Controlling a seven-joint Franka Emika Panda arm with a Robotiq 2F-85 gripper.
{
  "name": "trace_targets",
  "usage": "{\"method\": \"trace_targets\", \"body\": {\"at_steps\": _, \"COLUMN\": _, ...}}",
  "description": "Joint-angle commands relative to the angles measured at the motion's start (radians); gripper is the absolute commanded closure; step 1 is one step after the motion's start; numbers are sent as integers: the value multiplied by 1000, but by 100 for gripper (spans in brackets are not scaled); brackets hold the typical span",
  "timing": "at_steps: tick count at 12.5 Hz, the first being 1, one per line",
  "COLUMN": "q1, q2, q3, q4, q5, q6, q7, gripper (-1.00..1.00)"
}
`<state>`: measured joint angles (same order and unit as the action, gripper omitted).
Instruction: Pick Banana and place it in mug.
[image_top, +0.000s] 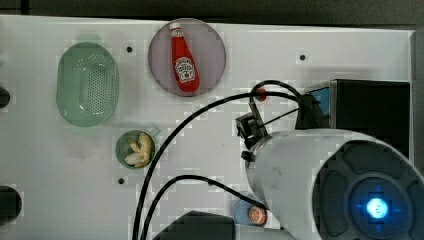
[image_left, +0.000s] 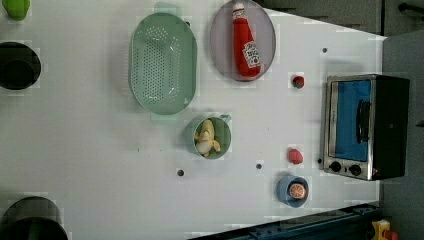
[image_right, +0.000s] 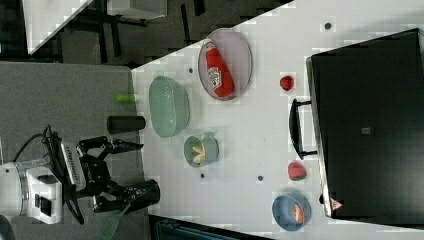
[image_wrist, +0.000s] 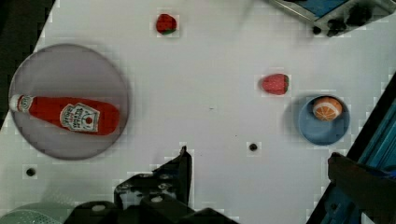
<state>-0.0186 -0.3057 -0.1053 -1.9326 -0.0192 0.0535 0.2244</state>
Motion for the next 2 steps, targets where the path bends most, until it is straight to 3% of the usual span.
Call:
{"method": "trace_targets", "body": {"at_steps": 1, "q1": 29, "q2": 42, "q3": 31, "q4": 0, "q5": 9, "q6": 11, "q7": -62, "gripper": -100}}
{"method": "trace_targets", "body": {"at_steps": 2, "q1": 31, "q2": 45, "q3": 33, "q4": 0, "q5": 9, "q6": 20, "q7": -62, "gripper": -100}}
